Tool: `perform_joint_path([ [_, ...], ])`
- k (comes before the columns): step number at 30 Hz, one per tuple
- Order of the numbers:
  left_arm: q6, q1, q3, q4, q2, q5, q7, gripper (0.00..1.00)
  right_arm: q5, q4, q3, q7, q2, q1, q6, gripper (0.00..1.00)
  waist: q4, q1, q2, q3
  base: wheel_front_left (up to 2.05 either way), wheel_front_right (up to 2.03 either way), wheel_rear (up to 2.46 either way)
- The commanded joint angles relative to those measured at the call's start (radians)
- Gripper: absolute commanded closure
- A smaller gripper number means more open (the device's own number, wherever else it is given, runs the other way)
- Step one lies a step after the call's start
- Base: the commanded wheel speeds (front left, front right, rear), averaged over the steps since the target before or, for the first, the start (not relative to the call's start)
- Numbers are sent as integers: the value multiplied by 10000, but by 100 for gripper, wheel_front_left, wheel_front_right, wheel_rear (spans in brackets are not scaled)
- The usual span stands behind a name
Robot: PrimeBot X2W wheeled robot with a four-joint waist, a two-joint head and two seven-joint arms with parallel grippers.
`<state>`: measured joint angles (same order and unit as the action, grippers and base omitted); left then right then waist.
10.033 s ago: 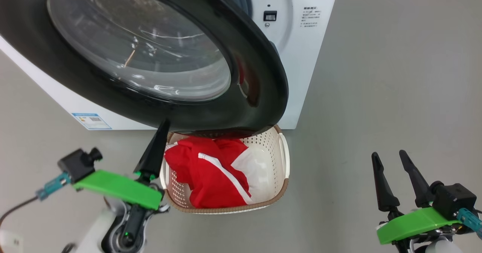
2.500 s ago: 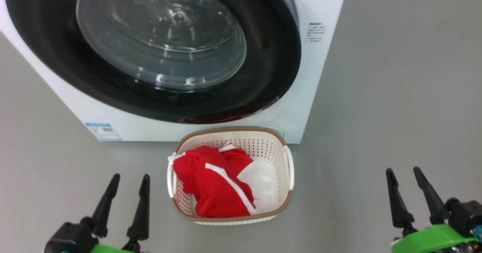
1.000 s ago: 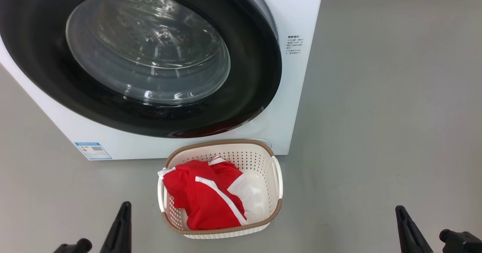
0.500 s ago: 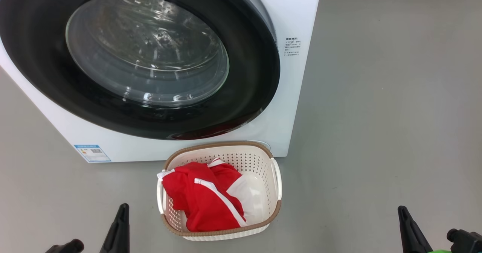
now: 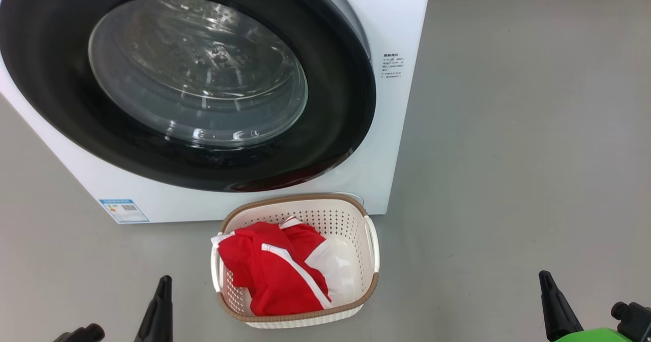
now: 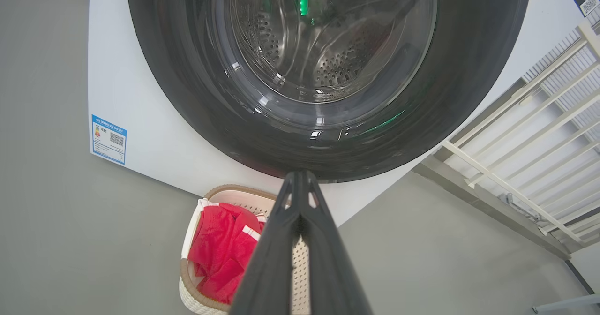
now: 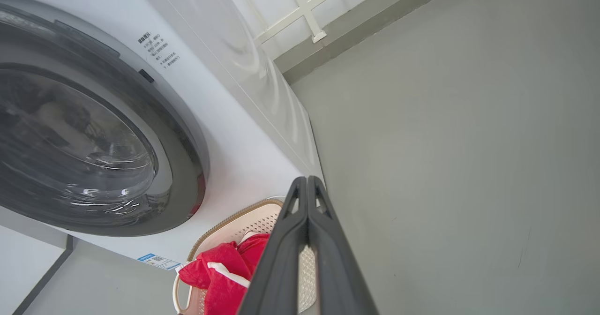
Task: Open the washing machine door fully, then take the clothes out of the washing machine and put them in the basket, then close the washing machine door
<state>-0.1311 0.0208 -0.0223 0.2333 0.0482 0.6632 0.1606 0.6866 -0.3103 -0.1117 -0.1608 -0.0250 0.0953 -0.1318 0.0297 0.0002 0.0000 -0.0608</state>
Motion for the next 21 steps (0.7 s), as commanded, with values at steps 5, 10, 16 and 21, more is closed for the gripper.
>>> perform_joint_path([
  [5, 0, -370, -157, -182, 142, 715, -169, 100, 668, 277, 45, 186, -160, -452, 4, 100, -18, -1, 0, 35, 0, 0, 0],
  [10, 0, -422, -184, -165, 146, 1240, -306, 100, 1172, 300, 46, 331, -169, -544, 4, 100, -34, -1, 0, 66, 0, 0, 0],
  [16, 0, -485, -220, -145, 151, 1865, -471, 100, 1774, 327, 47, 505, -179, -654, 5, 100, -54, -1, 0, 104, 0, 0, 0],
  [21, 1, -537, -250, -128, 153, 2388, -611, 100, 2277, 349, 46, 652, -188, -746, 5, 100, -70, -1, 0, 136, 0, 0, 0],
])
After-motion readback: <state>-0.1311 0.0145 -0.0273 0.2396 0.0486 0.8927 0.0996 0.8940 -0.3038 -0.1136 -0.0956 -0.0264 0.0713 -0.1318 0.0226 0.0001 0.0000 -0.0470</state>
